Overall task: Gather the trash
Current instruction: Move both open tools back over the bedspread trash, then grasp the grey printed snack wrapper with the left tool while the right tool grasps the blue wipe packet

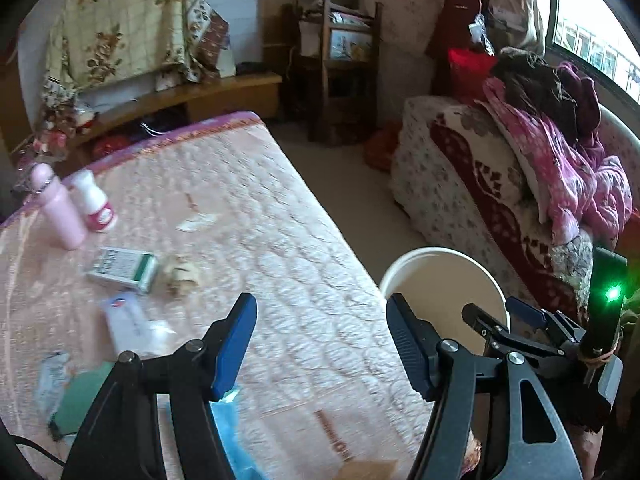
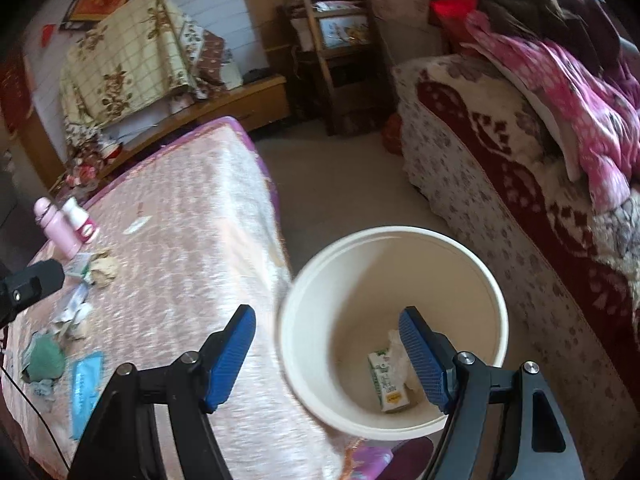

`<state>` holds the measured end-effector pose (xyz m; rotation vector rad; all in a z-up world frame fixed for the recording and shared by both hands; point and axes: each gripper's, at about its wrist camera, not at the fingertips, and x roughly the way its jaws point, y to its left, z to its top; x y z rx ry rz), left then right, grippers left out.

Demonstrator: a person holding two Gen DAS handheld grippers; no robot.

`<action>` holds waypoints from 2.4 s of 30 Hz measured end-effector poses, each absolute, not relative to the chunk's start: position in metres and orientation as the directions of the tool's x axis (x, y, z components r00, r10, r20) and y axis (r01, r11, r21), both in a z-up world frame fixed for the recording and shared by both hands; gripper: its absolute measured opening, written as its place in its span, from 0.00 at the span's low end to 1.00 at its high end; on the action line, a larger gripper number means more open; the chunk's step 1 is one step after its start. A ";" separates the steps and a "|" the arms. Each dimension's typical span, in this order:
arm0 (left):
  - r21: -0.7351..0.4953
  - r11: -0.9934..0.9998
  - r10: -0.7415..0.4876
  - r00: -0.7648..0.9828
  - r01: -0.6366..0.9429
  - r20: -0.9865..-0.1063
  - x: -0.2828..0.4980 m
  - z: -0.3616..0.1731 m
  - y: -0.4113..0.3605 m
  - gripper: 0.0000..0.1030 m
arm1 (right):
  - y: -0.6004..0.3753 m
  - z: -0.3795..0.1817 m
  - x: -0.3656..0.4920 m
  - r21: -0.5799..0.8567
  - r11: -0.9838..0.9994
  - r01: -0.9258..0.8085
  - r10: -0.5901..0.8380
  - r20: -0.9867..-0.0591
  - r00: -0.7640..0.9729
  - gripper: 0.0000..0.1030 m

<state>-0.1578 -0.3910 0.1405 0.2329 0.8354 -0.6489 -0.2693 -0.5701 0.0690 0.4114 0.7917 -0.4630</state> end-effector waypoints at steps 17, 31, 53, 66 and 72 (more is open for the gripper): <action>0.005 0.897 -0.319 0.655 0.443 -0.685 -0.145 0.170 -0.260 0.67 | -0.440 0.106 -0.220 0.157 0.929 0.335 -0.134 -0.703 0.699 0.76; -0.027 0.948 -0.248 0.687 0.316 -0.683 -0.133 0.160 -0.160 0.67 | -0.356 0.116 -0.189 0.102 0.975 0.200 -0.072 -0.702 0.709 0.76; -0.057 0.982 -0.164 0.652 0.181 -0.741 -0.128 0.122 -0.045 0.67 | -0.312 0.110 -0.179 0.062 0.989 0.131 -0.045 -0.726 0.686 0.75; -0.113 0.971 -0.217 0.581 0.210 -0.784 -0.131 0.100 -0.036 0.70 | -0.313 0.086 -0.189 0.051 0.992 0.120 -0.037 -0.775 0.631 0.76; -0.136 0.965 -0.242 0.567 0.223 -0.787 -0.118 0.097 -0.046 0.74 | -0.316 0.072 -0.191 0.094 0.989 0.116 0.005 -0.796 0.606 0.76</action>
